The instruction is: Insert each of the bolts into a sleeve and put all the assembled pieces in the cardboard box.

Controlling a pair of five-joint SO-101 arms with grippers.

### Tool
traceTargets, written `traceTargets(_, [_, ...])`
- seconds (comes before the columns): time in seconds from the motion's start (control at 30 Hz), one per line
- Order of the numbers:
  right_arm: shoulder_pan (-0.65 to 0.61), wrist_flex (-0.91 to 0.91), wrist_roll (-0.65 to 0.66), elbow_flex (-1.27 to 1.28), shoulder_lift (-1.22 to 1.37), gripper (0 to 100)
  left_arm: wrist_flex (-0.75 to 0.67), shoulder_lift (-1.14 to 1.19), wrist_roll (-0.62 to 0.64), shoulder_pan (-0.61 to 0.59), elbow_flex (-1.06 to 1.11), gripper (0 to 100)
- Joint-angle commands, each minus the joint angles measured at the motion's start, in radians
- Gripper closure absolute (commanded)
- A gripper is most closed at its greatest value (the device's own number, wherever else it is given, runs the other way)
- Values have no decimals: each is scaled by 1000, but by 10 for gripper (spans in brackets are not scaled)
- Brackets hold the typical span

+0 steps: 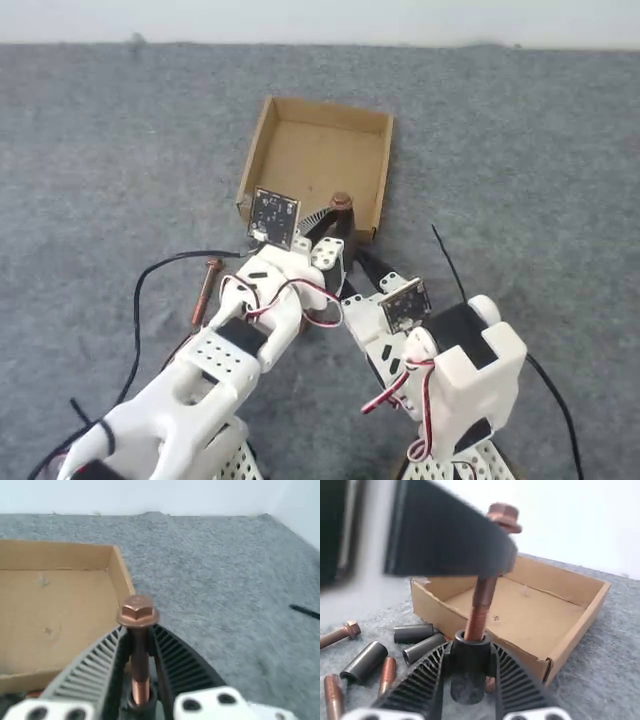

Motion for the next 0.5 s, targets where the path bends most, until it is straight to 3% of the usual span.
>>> traceTargets(0.0, [31,-30,14,34,-47,993,6,-64,-8,3,1,989])
traceTargets(0.47, [38,-33,17,34,-48,993,6,-61,-12,3,56,989])
